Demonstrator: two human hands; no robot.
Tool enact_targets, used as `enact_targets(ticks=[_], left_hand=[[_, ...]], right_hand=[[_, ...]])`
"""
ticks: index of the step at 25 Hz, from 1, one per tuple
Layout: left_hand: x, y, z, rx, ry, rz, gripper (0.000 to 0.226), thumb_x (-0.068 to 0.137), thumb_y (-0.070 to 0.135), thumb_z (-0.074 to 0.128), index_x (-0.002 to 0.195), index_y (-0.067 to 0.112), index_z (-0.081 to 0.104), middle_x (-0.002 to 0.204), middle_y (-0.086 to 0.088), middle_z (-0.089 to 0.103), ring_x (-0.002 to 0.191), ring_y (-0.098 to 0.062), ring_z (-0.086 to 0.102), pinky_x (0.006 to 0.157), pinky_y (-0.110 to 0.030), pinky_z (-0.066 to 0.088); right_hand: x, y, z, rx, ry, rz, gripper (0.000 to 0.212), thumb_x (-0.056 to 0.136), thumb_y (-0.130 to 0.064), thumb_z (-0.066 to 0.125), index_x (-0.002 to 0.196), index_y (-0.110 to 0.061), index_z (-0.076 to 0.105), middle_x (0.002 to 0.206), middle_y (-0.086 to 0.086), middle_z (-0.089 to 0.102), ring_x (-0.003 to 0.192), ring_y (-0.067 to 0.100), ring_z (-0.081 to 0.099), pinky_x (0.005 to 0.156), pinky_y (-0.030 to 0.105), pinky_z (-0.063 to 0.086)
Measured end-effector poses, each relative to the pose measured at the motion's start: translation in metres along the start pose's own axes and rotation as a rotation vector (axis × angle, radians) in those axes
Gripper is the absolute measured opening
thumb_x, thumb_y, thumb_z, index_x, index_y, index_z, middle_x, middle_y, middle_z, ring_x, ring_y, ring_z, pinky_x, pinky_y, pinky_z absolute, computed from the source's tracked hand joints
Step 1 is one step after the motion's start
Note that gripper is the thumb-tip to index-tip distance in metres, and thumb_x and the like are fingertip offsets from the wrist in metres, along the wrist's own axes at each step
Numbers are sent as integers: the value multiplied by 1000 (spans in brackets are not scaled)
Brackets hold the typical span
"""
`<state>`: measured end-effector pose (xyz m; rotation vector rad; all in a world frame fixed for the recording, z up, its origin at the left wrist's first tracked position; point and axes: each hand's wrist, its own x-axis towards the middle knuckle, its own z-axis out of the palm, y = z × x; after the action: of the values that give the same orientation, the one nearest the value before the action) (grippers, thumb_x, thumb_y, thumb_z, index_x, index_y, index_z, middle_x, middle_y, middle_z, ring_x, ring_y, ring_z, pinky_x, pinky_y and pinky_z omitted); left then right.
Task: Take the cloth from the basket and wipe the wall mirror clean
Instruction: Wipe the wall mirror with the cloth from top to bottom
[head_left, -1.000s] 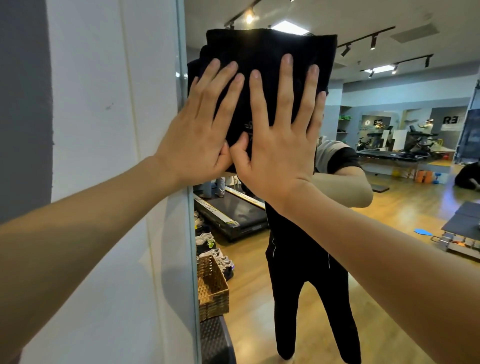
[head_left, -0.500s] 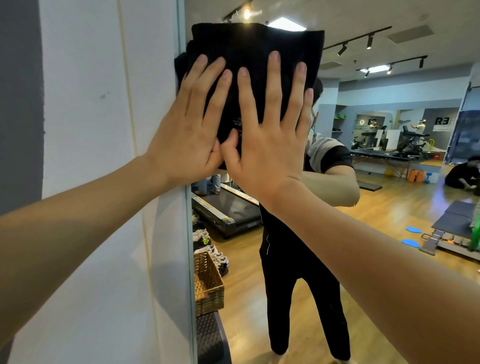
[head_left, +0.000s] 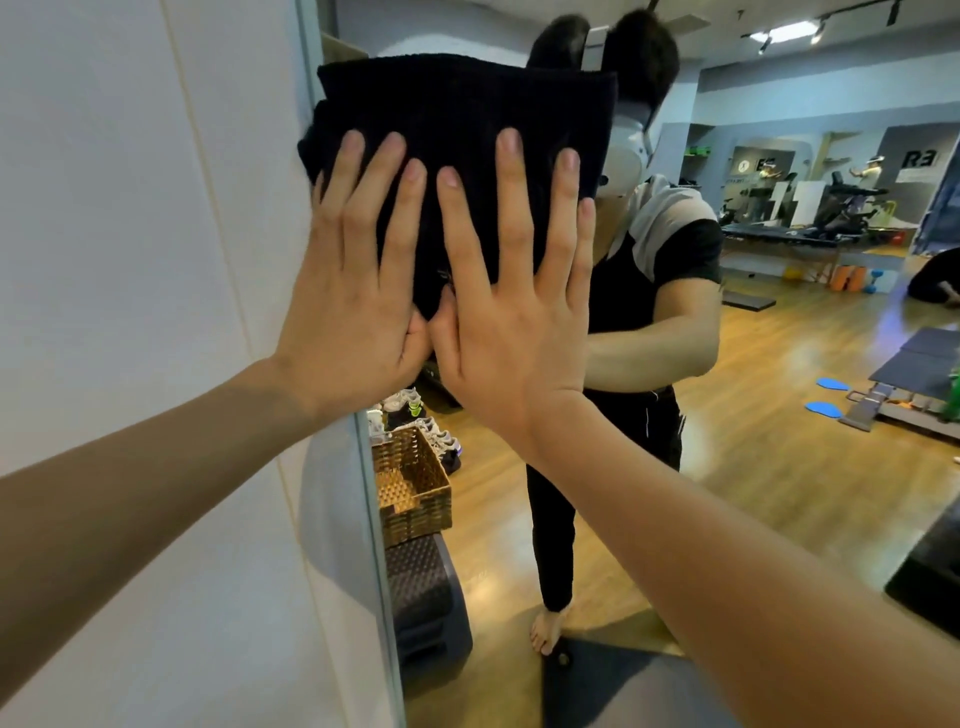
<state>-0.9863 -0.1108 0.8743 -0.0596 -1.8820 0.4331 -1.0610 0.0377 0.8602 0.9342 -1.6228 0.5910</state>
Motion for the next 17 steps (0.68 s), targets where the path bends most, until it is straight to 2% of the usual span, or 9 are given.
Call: enact_targets(ticks=[3, 6, 9, 12, 15, 17], left_hand=[[-3, 28, 6, -41, 2, -42, 71, 104, 30, 51, 153, -15, 25, 160, -36, 20, 150, -58, 15, 121, -70, 19], [1, 69, 15, -93, -32, -4, 72, 102, 29, 49, 155, -11, 21, 163, -28, 15, 152, -56, 13, 122, -71, 16], [28, 128, 27, -112, -20, 42, 72, 98, 25, 50, 157, -6, 24, 164, -29, 23, 152, -55, 17, 121, -72, 17], [99, 172, 28, -146, 32, 86, 74, 89, 19, 58, 155, -5, 35, 162, -26, 33, 152, -51, 24, 123, -69, 18], [177, 165, 16, -141, 100, 116, 69, 95, 24, 56, 156, -2, 37, 163, -24, 34, 153, -48, 26, 124, -64, 18], [205, 131, 6, -97, 109, 126, 67, 99, 28, 47, 157, -1, 34, 162, -24, 33, 153, -45, 26, 126, -60, 17]], right_hand=[[-13, 17, -4, 9, 5, -7, 57, 107, -35, 38, 161, -15, 37, 166, 24, 28, 154, 53, 20, 125, 62, 20], [-38, 48, -17, 9, 6, 23, 54, 111, -34, 38, 160, -11, 38, 165, 27, 27, 152, 56, 20, 123, 65, 22], [-58, 100, -46, -2, 2, 77, 58, 114, -38, 19, 158, -6, 38, 164, 32, 23, 151, 59, 17, 123, 69, 21], [-32, 158, -77, -38, 89, 137, 57, 113, -32, 23, 158, 0, 37, 162, 37, 22, 150, 63, 15, 122, 71, 18], [38, 184, -99, -43, 175, 165, 58, 104, -19, 36, 159, -4, 36, 164, 35, 23, 152, 61, 14, 122, 69, 16], [79, 172, -101, -74, 198, 169, 65, 98, -26, 40, 160, -9, 37, 165, 32, 24, 153, 58, 16, 124, 66, 15]])
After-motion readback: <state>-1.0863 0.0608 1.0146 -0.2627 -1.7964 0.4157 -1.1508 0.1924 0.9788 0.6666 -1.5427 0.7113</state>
